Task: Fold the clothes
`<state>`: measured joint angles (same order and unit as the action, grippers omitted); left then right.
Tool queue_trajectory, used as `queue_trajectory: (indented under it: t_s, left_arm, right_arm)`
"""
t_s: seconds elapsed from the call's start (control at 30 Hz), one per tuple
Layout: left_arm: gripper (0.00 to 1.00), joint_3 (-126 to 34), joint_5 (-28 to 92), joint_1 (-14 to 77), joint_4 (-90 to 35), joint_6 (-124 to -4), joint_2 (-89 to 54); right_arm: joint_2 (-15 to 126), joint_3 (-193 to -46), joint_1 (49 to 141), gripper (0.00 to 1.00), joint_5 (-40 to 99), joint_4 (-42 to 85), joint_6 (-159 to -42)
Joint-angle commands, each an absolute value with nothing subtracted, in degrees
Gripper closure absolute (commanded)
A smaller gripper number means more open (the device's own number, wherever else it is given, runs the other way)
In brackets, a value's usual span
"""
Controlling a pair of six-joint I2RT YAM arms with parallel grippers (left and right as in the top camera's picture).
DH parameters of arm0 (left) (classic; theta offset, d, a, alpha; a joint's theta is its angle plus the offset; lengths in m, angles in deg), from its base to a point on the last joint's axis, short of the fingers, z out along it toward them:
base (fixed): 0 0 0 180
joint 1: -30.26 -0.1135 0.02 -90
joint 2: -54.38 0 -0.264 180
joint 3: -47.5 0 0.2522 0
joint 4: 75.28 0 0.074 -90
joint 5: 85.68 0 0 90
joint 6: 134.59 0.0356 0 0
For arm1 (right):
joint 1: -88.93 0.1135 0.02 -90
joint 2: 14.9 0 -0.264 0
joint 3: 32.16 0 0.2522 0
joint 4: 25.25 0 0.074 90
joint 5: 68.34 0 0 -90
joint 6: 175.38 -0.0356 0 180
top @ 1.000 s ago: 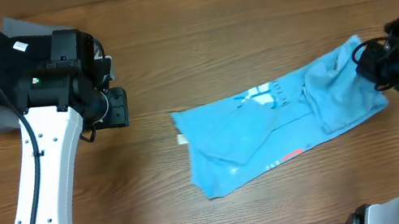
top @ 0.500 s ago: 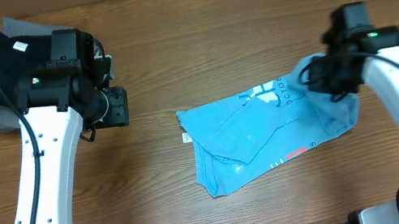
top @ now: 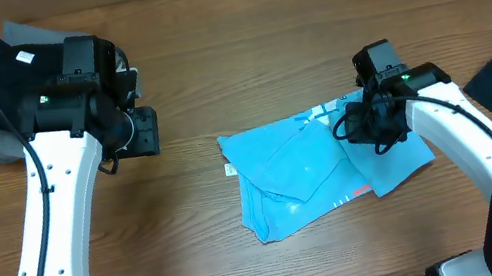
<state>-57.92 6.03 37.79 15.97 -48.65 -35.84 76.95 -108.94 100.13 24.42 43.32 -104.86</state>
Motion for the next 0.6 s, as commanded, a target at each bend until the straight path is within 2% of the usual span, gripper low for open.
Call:
queue_trajectory:
  t_s: [0.0, 0.07, 0.2, 0.23, 0.43, 0.57]
  left_arm:
    - [0.42, -58.77, 7.21, 38.06, 15.78, -48.91, -35.21]
    - [0.41, -58.7, 8.46, 38.06, 15.76, -48.89, -35.25]
    - [0.4, -58.2, 10.95, 38.08, 15.8, -48.89, -35.29]
    - [0.41, -58.07, 11.45, 38.08, 15.8, -48.87, -35.36]
    - [0.41, -57.74, 11.85, 38.08, 16.21, -48.87, -35.36]
    - [0.4, -57.74, 11.87, 38.08, 15.91, -48.89, -35.36]
  right_arm:
    - [73.72, -112.5, 99.08, 0.62, 24.29, 42.99, -104.71]
    - [73.24, -112.96, 97.83, 0.57, 24.29, 42.34, -104.77]
    - [74.61, -112.29, 95.23, 0.9, 24.35, 40.52, -106.35]
    - [75.22, -111.78, 94.97, 0.94, 24.81, 39.85, -107.26]
    - [81.41, -106.69, 96.5, 0.96, 38.19, 33.03, -108.4]
    - [86.61, -105.86, 97.9, 0.96, 41.12, 20.24, -110.7]
